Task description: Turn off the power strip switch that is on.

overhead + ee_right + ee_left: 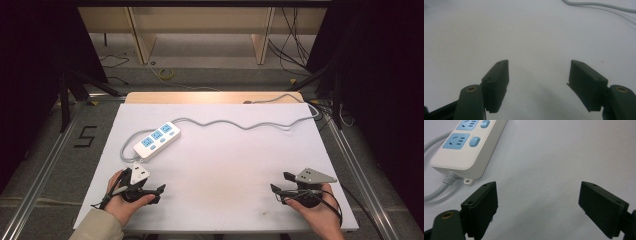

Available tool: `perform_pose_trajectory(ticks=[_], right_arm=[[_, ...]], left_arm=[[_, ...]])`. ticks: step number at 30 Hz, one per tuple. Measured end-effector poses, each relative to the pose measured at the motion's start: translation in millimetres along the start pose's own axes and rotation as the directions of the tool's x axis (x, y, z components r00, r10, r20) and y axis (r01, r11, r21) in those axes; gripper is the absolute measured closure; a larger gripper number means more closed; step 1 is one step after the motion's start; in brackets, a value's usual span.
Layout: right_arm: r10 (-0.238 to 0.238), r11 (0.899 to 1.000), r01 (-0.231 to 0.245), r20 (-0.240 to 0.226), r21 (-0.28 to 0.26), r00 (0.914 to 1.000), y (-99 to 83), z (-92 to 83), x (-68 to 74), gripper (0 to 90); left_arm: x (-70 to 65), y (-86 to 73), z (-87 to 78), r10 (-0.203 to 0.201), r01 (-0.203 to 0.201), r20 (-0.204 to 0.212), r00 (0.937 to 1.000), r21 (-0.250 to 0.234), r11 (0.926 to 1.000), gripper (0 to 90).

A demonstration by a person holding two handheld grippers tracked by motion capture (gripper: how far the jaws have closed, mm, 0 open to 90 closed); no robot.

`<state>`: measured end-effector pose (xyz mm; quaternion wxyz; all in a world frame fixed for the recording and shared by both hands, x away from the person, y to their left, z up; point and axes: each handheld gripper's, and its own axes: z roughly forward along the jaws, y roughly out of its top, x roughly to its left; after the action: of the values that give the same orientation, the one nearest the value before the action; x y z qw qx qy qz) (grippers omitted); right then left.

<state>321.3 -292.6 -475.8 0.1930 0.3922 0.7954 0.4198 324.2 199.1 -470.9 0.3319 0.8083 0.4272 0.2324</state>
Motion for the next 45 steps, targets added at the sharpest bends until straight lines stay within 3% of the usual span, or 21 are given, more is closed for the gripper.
perform_pose_trajectory(ticks=[8,10,12,20,25,45], right_arm=[[-0.005,1.000,0.005,-0.001,-0.003,1.0000,0.2,-0.9,1.1,33.6],[-0.008,1.000,0.008,0.000,-0.003,1.0000,0.3,-0.8,0.9,33.7],[-0.007,1.000,0.007,0.000,-0.003,1.0000,0.4,-0.8,1.0,33.7],[-0.016,1.000,0.016,0.001,0.005,0.9999,0.2,-0.1,0.9,34.6],[-0.019,1.000,0.019,-0.001,0.001,0.9998,0.8,0.4,2.5,34.6],[-0.009,1.000,0.009,-0.006,0.004,0.9999,0.7,2.7,2.0,33.7]], left_arm=[[0.2,0.8,-0.3,0.007,-0.007,-0.010,0.9999,0.000,1.0000,16.7],[1.8,0.5,-0.7,0.010,-0.009,-0.042,0.9991,0.031,0.9995,20.6],[2.6,0.4,-0.9,0.007,-0.005,-0.047,0.9989,0.035,0.9994,23.6],[9.5,5.3,-6.2,-0.010,0.011,-0.094,0.9956,0.008,0.9999,69.1],[12.1,8.4,-8.1,-0.014,0.016,-0.090,0.9958,0.020,0.9997,88.2],[14.3,22.7,1.5,-0.025,0.030,-0.081,0.9964,0.065,0.9974,89.6]])
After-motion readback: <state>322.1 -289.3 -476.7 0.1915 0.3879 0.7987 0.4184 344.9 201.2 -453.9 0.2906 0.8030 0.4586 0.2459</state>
